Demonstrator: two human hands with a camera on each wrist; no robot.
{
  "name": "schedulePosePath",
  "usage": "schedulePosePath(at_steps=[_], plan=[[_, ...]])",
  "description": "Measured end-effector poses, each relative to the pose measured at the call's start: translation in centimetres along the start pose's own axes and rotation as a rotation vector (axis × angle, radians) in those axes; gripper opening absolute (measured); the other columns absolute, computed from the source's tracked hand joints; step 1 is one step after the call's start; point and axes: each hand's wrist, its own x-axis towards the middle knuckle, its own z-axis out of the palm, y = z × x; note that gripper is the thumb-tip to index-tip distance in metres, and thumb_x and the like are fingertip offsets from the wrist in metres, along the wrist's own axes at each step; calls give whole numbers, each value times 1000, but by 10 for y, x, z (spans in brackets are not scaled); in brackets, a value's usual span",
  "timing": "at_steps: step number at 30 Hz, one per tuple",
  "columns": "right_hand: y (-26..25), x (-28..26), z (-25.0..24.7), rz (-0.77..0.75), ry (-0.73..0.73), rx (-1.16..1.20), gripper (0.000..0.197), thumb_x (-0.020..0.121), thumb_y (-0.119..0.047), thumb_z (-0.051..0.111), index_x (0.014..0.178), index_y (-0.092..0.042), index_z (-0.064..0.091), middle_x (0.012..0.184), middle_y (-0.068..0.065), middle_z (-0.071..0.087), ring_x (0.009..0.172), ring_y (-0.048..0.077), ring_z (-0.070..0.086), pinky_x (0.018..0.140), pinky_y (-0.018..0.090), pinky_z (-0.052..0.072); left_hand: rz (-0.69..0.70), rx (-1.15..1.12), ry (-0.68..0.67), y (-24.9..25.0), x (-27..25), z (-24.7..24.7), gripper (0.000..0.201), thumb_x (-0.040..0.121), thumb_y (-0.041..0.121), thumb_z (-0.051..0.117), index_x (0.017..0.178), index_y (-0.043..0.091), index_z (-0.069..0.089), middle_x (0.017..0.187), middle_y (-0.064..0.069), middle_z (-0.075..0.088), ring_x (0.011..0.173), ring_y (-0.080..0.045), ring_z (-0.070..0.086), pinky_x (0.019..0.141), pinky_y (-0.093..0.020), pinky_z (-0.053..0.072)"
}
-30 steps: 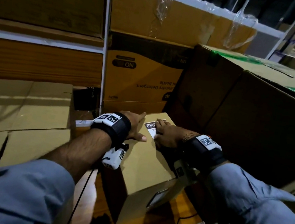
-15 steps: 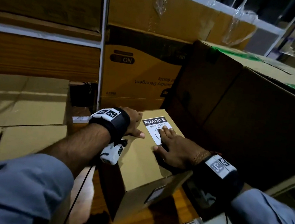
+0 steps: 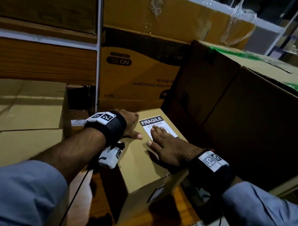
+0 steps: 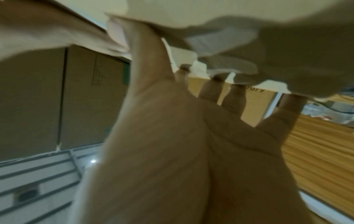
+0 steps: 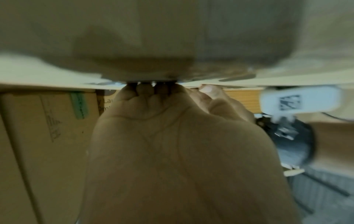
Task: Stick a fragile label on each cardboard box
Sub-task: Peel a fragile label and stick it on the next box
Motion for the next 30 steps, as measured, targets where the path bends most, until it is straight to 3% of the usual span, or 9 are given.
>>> schedulePosePath(at_steps=[6, 12, 16, 20, 25, 30], plan=[[19, 24, 3, 12, 44, -16, 72, 110, -53, 14, 166, -10, 1, 173, 9, -8, 160, 23, -6, 130, 46, 6, -32, -34, 5, 0, 2, 1, 95, 93, 74, 50, 163, 17, 19, 160, -6, 41, 140, -28, 46, 103, -36, 43], [34, 1, 20, 114, 192, 75, 86, 104, -65, 23, 165, -8, 2, 174, 10, 0, 160, 24, 0, 130, 41, 8, -70, -61, -7, 3, 0, -1, 96, 93, 71, 54, 164, 18, 16, 162, -7, 38, 142, -30, 44, 106, -37, 42], [32, -32, 33, 48, 204, 96, 86, 105, -65, 24, 165, -8, 1, 174, 10, -1, 160, 21, -2, 129, 39, 7, -82, -51, -16, 6, 1, -4, 95, 93, 69, 56, 164, 19, 18, 161, -7, 40, 140, -31, 47, 107, -38, 44], [30, -48, 41, -53, 213, 81, 86, 103, -67, 22, 166, -11, 5, 174, 6, 1, 160, 20, 0, 130, 42, 13, -105, -34, -22, 7, 2, -3, 97, 92, 70, 56, 165, 21, 14, 164, -7, 35, 144, -32, 42, 111, -39, 42], [32, -43, 31, -167, 202, 99, 78, 107, -62, 24, 166, -14, 10, 174, 3, 5, 160, 19, 3, 128, 37, 12, -129, -14, -29, 7, 7, -4, 98, 88, 74, 59, 164, 29, 18, 164, -4, 37, 143, -31, 43, 108, -39, 43], [31, -25, 23, -186, 181, 106, 74, 107, -61, 25, 166, -17, 13, 174, 1, 6, 160, 19, 5, 128, 41, 13, -141, -29, -44, 7, 10, -4, 99, 85, 75, 62, 164, 32, 19, 164, -3, 37, 143, -31, 43, 107, -38, 43]])
